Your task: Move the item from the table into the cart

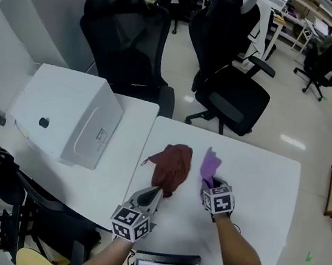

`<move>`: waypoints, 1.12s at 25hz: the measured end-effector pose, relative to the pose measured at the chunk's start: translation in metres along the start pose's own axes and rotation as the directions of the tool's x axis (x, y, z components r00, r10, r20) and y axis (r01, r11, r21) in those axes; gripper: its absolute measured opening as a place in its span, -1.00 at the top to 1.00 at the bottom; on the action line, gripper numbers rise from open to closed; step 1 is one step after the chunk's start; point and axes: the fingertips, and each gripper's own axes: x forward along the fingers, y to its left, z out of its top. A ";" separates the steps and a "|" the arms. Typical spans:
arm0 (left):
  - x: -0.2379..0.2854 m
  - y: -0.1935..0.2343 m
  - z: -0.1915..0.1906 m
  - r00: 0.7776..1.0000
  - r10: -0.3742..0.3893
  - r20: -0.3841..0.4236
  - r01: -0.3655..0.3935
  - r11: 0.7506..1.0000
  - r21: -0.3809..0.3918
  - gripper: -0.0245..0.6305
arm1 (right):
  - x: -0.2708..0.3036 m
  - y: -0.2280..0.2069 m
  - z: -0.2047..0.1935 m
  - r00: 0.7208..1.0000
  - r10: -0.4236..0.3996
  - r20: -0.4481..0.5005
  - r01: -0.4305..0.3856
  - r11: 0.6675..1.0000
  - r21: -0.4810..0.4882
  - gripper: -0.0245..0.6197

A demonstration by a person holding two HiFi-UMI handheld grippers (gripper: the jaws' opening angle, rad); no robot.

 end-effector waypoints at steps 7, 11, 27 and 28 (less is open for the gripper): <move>-0.031 -0.016 0.043 0.995 0.005 0.095 -0.010 0.999 0.049 0.93 | -0.075 0.021 0.042 0.984 0.033 0.173 -0.030 0.999 -0.023 0.72; -0.054 -0.041 0.059 0.990 -0.005 0.141 -0.003 0.998 0.058 0.93 | -0.133 0.024 0.056 0.966 0.014 0.257 -0.015 1.000 0.002 0.72; -0.179 -0.177 0.133 0.931 -0.120 0.345 0.050 0.978 0.205 0.93 | -0.396 0.078 0.073 0.818 0.016 0.575 0.010 0.999 -0.043 0.72; -0.182 -0.179 0.133 0.929 -0.106 0.354 0.037 0.980 0.196 0.93 | -0.410 0.080 0.072 0.807 0.020 0.590 0.010 0.999 -0.048 0.72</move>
